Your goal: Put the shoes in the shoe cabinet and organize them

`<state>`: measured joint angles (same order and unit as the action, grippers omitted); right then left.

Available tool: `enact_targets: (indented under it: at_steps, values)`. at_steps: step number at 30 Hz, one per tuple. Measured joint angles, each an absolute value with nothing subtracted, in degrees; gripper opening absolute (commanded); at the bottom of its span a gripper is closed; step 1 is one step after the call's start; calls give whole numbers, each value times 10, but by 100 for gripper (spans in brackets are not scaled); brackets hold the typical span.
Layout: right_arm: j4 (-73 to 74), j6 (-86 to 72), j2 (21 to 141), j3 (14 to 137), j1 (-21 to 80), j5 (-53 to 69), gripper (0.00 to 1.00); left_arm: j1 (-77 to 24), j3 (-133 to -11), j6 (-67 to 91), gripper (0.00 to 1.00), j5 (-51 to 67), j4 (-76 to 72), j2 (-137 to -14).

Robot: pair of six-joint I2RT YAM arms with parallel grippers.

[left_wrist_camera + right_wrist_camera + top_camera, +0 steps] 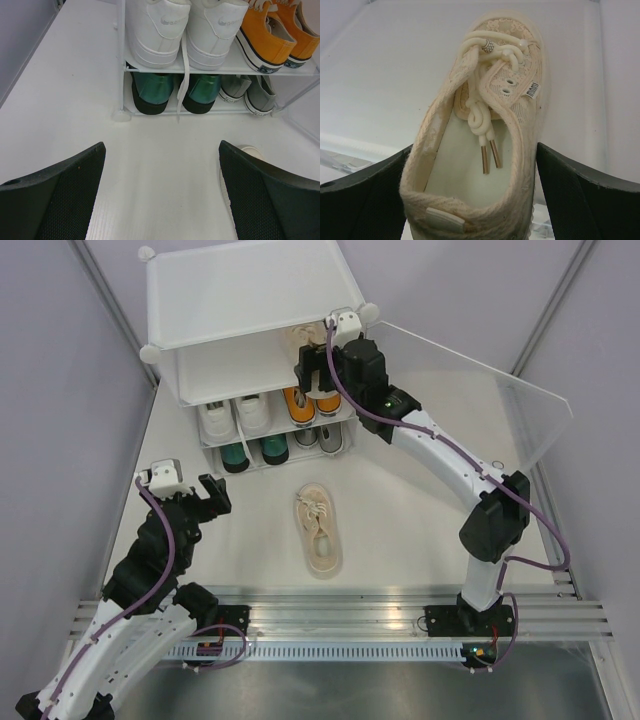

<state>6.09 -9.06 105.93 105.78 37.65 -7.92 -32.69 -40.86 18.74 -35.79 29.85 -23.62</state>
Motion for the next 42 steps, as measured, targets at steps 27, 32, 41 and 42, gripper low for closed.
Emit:
enact_targets:
  at_steps: [27,32,41,42]
  values:
    - [41,-102,1021,986,411,-167,59,-326,-409,187,96,-352,298,-236]
    - [35,-103,1021,984,412,-173,31,-326,-409,187,96,-343,298,-236]
    - [42,-115,1046,1016,420,-205,13,-326,-409,187,96,-340,298,-236]
    - [41,-117,1052,1023,421,-211,12,-326,-409,187,96,-339,298,-236]
